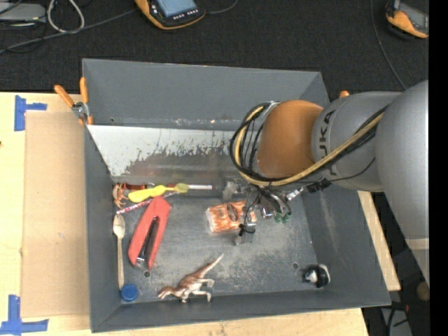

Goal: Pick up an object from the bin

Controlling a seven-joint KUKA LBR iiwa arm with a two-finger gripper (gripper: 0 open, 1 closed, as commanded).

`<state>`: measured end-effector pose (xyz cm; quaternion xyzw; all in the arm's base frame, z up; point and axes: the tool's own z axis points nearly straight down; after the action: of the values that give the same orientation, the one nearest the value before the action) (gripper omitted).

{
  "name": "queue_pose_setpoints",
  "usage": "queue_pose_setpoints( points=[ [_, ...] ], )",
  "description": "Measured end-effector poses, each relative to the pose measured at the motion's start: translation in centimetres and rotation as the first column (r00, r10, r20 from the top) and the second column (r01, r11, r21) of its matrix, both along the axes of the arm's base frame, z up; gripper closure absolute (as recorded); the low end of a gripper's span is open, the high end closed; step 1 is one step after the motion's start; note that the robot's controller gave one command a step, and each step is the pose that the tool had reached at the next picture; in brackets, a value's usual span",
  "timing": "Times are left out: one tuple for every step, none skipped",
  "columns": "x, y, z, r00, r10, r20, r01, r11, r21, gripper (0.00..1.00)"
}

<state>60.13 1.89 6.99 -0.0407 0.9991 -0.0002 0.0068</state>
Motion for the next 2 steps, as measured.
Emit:
queue_pose_setpoints(
  points=[
    [-0.56,0.05,0.04,1.0,-0.004,-0.013,0.005,1.0,0.002,1.0],
    [-0.56,0.06,0.07,1.0,-0.004,-0.013,0.004,1.0,0.002,1.0]
  ],
)
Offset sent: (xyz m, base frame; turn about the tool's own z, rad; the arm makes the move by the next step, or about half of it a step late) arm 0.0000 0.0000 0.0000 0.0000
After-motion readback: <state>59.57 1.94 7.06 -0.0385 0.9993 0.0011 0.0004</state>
